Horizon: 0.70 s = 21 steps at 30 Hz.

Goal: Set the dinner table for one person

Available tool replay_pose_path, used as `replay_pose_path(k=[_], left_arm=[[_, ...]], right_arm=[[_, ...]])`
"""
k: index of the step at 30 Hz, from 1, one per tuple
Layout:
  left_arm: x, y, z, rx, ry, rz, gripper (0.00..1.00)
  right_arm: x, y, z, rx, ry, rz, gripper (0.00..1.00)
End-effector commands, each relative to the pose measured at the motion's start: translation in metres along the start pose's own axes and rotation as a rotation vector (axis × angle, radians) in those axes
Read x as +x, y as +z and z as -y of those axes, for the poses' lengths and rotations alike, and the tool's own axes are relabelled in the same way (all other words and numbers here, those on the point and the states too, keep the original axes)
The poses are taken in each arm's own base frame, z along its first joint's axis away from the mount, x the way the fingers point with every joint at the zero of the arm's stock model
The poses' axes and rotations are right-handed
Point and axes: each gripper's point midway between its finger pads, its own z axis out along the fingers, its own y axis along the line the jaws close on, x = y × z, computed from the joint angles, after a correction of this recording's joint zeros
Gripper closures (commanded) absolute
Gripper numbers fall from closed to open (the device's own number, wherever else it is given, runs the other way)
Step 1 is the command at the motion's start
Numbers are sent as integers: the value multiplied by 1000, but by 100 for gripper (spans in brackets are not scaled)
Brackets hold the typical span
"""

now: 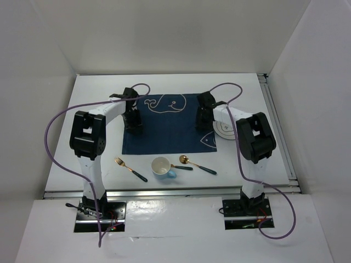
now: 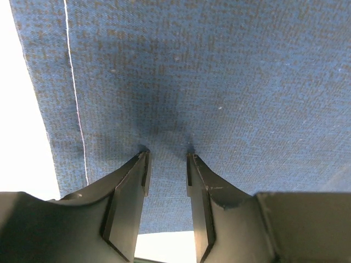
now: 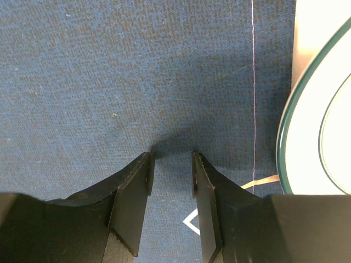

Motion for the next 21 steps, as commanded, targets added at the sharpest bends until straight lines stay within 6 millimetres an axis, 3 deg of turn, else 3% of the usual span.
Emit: replay_pose_path(k=[1,5,7,8,9,10,11,13,14,15,16,17,18,21], left_arm=[[2,1,-6,-35,-9,-29,51],[-16,-37,1,-21,18,48,50],[-34,-67,12,15,34,120,45],[-39,-78,15,24,44,139,43],[-41,-89,17,28,45,148,41],[-46,-100,20,40,55,172,34],[-55,-121,29,78,59,218,26],[-57,-140,36,116,77,241,22],[-58,-150,41,146,81,255,20],[-59,-168,45,174,86,290,20],[-58,-176,47,192,101,302,20],[-53,-178,50,217,106,297,20],[-47,-192,50,242,122,316,18],[-27,-195,51,271,162,297,17]], right_arm=[[18,12,26,98,-21,-94,55],[-15,-34,8,33,-1,3,55],[-39,-74,1,-1,8,96,54],[-48,-86,3,8,13,139,39],[-62,-109,5,-8,31,202,34],[-63,-115,12,1,53,218,30],[-55,-116,23,17,79,204,27],[-56,-129,47,38,143,240,24],[-34,-119,65,72,198,196,22],[-28,-119,85,88,267,185,20],[-28,-129,94,66,319,217,11],[-2,-119,110,80,369,173,3],[-3,-133,117,10,454,205,0],[24,-128,132,-88,586,212,0]])
